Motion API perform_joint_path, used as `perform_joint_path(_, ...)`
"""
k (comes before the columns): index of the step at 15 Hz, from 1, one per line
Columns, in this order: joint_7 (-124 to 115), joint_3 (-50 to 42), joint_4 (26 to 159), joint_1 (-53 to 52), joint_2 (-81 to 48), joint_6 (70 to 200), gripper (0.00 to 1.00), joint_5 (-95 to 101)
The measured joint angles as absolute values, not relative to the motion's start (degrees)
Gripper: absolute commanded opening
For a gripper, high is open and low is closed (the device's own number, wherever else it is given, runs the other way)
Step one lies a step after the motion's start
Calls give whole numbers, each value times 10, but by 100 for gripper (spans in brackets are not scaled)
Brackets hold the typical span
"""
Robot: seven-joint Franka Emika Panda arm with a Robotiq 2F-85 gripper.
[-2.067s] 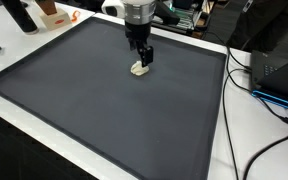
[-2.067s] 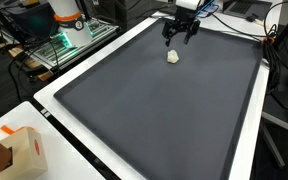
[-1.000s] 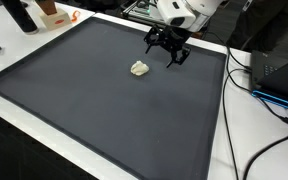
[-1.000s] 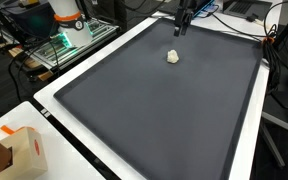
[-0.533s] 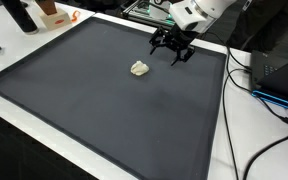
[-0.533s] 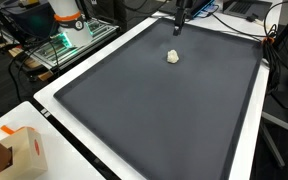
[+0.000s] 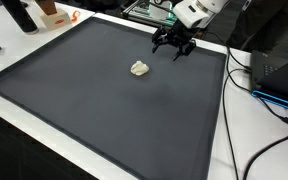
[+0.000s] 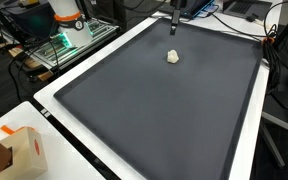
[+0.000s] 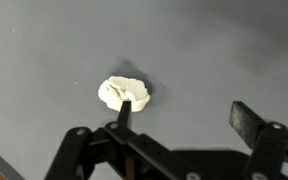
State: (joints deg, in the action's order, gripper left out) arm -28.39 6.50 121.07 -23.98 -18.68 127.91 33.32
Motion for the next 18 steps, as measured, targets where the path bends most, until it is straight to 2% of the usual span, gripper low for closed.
perform_joint_path(13,-147,89,1315,-200,-106,1351,100,322)
perform_joint_path(18,-65,98,1344,-177,-77,1381,100,259)
